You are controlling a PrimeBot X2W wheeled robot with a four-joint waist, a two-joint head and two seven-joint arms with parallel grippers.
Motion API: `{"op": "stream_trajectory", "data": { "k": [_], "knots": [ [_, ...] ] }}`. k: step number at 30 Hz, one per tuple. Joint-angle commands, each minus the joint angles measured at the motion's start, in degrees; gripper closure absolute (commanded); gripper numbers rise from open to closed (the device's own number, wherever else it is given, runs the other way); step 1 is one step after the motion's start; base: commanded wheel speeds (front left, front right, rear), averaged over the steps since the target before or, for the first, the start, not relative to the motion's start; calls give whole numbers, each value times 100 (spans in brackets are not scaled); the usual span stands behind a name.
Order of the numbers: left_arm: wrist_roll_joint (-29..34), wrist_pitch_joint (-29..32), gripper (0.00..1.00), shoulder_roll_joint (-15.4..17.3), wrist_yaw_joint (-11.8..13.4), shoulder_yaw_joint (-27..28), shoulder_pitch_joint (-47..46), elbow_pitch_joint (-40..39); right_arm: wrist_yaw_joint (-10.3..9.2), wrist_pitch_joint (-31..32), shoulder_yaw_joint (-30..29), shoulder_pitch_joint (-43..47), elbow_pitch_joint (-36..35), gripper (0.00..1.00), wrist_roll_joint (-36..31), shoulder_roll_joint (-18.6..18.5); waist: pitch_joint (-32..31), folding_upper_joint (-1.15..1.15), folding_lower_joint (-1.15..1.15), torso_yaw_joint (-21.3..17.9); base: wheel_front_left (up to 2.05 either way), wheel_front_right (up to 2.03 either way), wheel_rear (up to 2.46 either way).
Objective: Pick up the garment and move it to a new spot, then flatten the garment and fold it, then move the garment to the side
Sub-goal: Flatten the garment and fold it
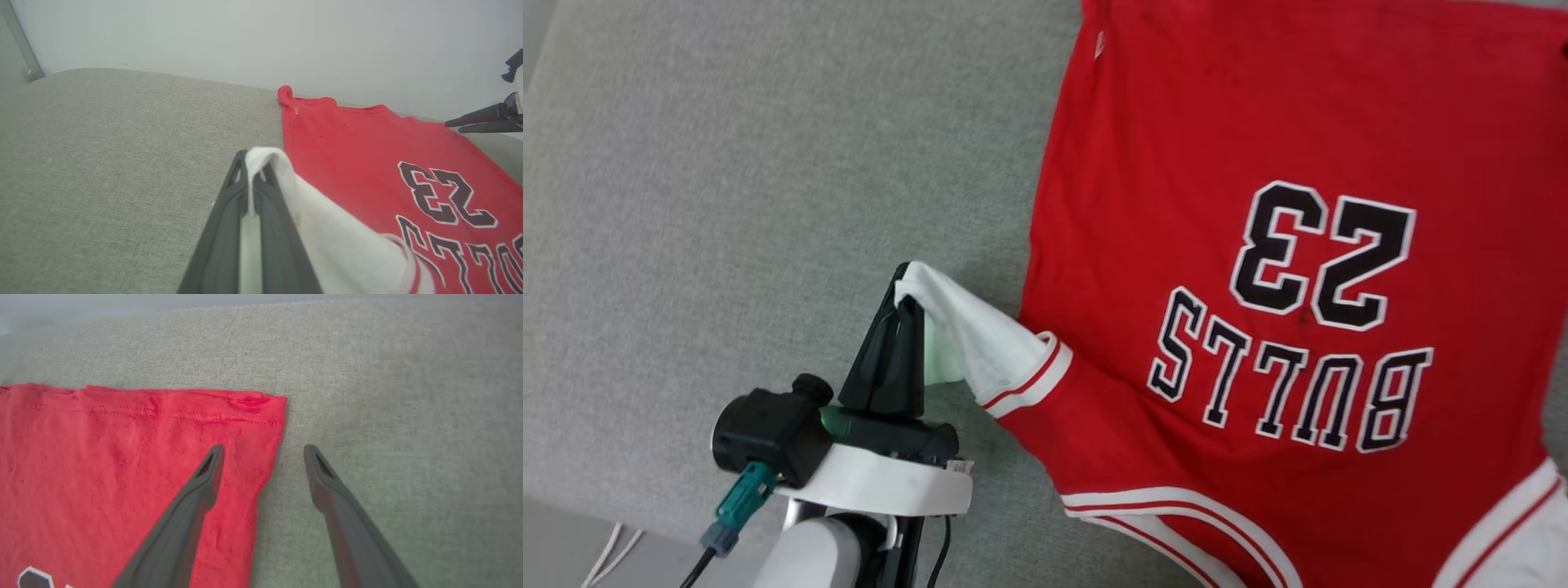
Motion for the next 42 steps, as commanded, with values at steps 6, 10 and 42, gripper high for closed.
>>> {"op": "stream_trajectory", "data": {
  "k": [6, 10, 42],
  "knots": [
    [-20, -133, 100, -112, -101, -49, -286, 154, -2, 531, -74, -283, 462, 0, -367, -9, 542, 0, -2, 430, 0, 0, 0],
    [-42, -183, 100, -137, -132, -19, -300, 314, -3, 1076, -253, -33, 905, 65, -466, 266, 492, 0, -2, 415, 0, 0, 0],
    [-489, 388, 100, 659, 470, 773, 1493, 842, -4, 1992, 841, 5235, -2958, 100, 531, -713, -2456, 0, -2, -1416, 0, 0, 0]
  ]
}}
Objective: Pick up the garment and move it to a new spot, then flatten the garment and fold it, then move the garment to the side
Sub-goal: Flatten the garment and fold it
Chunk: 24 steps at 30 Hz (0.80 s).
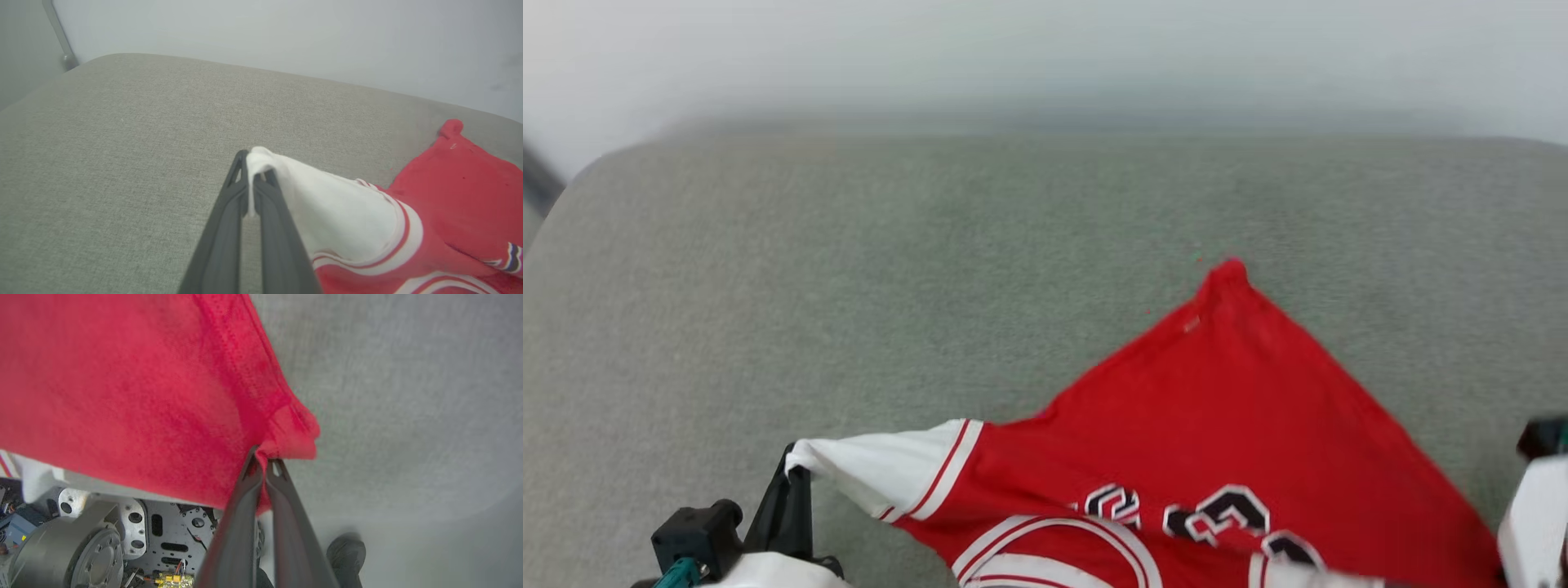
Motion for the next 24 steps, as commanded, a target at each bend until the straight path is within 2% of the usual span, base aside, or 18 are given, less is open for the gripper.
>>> {"op": "stream_trajectory", "data": {
  "k": [1, 3, 4, 5, 10, 15, 19, 22, 24],
  "knots": [
    [-25, 45, 100, 59, 36, 37, 123, -22, -6, 72, -77, 454, -101, 100, 86, 205, -307, 0, 1, -315, 0, 0, 0],
    [-36, 100, 100, 72, 51, 21, 167, -58, -5, 92, -202, 972, -196, 100, 73, 374, -350, 0, 1, -360, 0, 0, 0],
    [-23, 135, 100, 92, 57, 6, 184, -72, -7, 56, -286, 1180, -232, 75, 111, 500, -368, 0, 1, -380, 0, 0, 0],
    [7, 154, 100, 117, 74, -1, 204, -85, -6, -5, -338, 1341, -285, 0, 142, 624, -385, 0, 1, -407, 0, 0, 0],
    [-8, 257, 100, 158, 132, 5, 310, -184, -5, -761, -660, 1596, -658, 0, 103, 937, -423, 0, 1, -527, 0, 0, 0],
    [-7, 352, 100, 203, 172, -15, 307, -294, -5, -2333, -988, 1194, -904, 0, -129, 1033, -390, 0, 1, -562, 0, 0, 0],
    [36, 397, 100, 209, 206, -56, 193, -401, -5, -3640, -1102, 685, -786, 0, -210, 1211, -249, 0, 1, -536, 0, 0, 0],
    [77, 415, 100, 185, 206, -113, 81, -506, -5, -4088, -932, 131, -508, 0, -117, 1214, -38, 0, 1, -467, 0, 0, 0],
    [95, 407, 100, 169, 200, -144, -37, -560, -5, -4115, -687, -278, -286, 0, -11, 1154, 131, 0, 1, -407, 0, 0, 0]
  ]
}}
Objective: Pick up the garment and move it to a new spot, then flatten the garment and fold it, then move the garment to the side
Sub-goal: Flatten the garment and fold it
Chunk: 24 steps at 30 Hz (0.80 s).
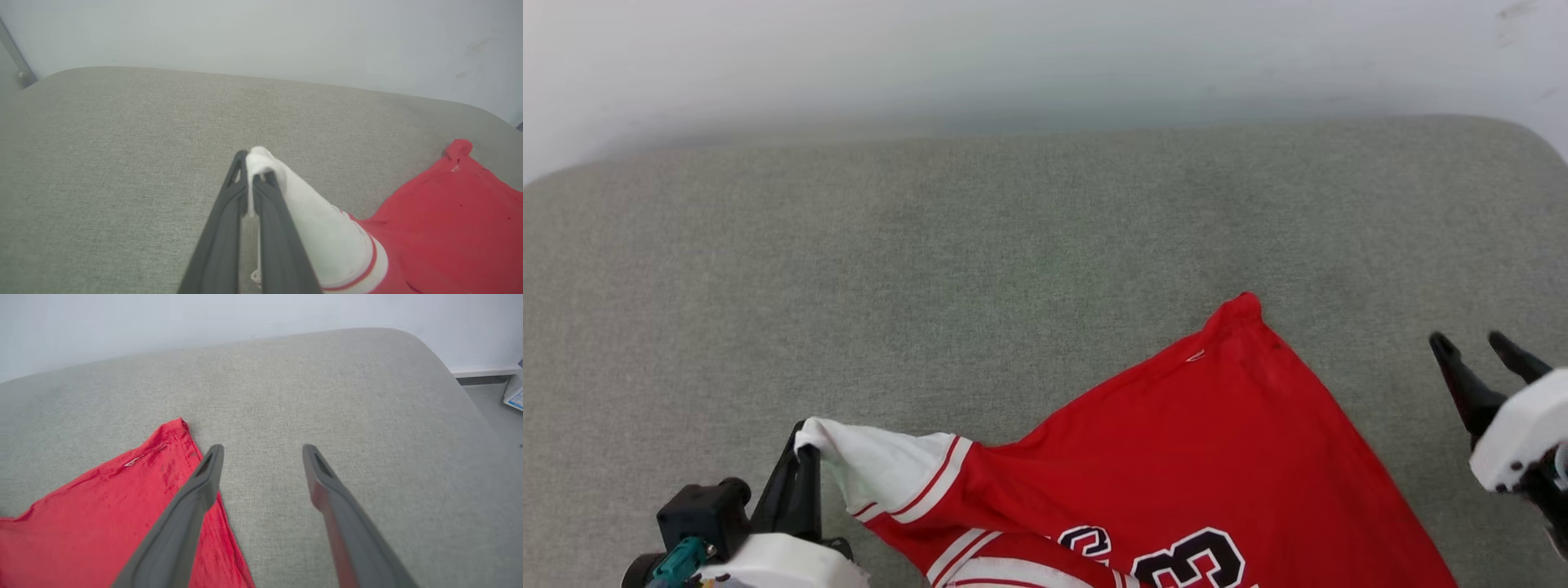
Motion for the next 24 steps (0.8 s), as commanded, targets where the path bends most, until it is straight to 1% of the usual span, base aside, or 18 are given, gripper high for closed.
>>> {"op": "stream_trajectory", "data": {
  "k": [1, 4, 7, 9, 12, 14, 17, 18, 20, 23, 24],
  "knots": [
    [31, -20, 100, -24, -23, -33, -180, -58, -4, 92, 243, -415, 195, 0, 139, -72, 279, 0, 0, 136, 0, 0, 0],
    [80, -61, 100, -68, -80, -125, -402, -62, -4, 575, 665, -1029, 458, 0, 301, -214, 531, 0, 0, 280, 0, 0, 0],
    [108, -108, 100, -133, -152, -234, -646, -38, -4, 1461, 1020, -1561, 701, 0, 467, -336, 776, 0, 0, 449, 0, 0, 0],
    [129, -141, 100, -169, -193, -295, -787, -6, -4, 2028, 1203, -1886, 842, 0, 535, -355, 912, 0, 0, 553, 0, 0, 0],
    [154, -212, 100, -254, -253, -393, -1025, 26, -4, 2645, 1409, -2279, 1024, 0, 553, -378, 1164, 0, 0, 710, 0, 0, 0],
    [167, -255, 100, -305, -301, -450, -1153, 65, -4, 2856, 1553, -2490, 1140, 0, 500, -394, 1316, 0, 0, 811, 0, 0, 0],
    [169, -323, 100, -358, -365, -529, -1335, 138, -4, 2970, 1701, -2705, 1383, 0, 476, -398, 1518, 0, 0, 936, 0, 0, 0],
    [169, -323, 100, -358, -365, -529, -1335, 138, -4, 2970, 1701, -2705, 1383, 0, 476, -398, 1518, 0, 0, 936, 0, 0, 0],
    [164, -374, 100, -397, -398, -560, -1423, 207, -3, 3067, 1831, -2744, 1612, 0, 529, -367, 1586, 0, 0, 998, 0, 0, 0],
    [145, -421, 100, -443, -424, -586, -1498, 301, -2, 3379, 2082, -2590, 1981, 0, 683, -248, 1604, 0, 0, 1043, 0, 0, 0],
    [137, -429, 100, -453, -431, -592, -1525, 327, 1, 3473, 2133, -2549, 2065, 38, 749, -206, 1600, 0, 0, 1048, 0, 0, 0]
  ]
}}
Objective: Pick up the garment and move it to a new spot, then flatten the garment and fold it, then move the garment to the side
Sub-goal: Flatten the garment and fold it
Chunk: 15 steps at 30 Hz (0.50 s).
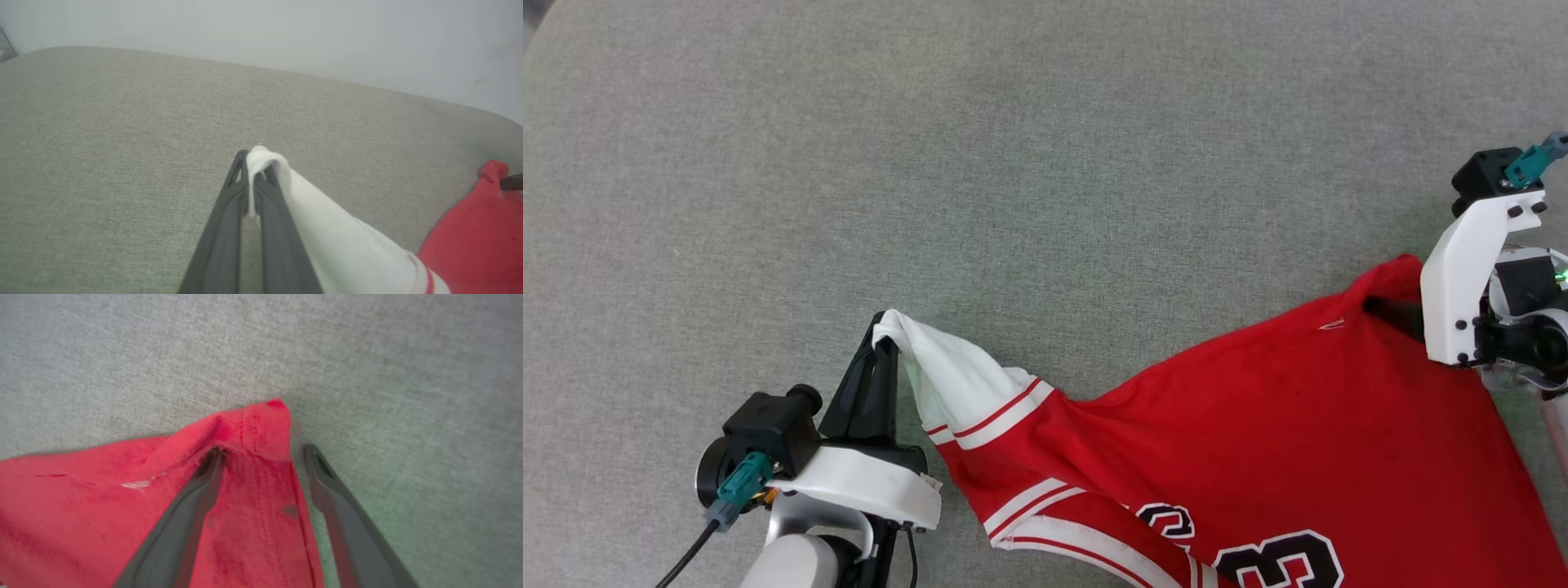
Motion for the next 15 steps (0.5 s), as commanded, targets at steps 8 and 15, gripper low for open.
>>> {"op": "stream_trajectory", "data": {
  "k": [8, 15],
  "knots": [
    [-129, -104, 100, -18, -98, 14, -20, 275, 15, -259, 388, 146, 203, 100, 226, 83, -323, 0, 0, -45, 0, 0, 0],
    [-240, -127, 100, 200, -120, 259, -155, 371, 8, -1273, 324, 12, -139, 100, 114, -37, -921, 0, 0, -263, 0, 0, 0]
  ]
}}
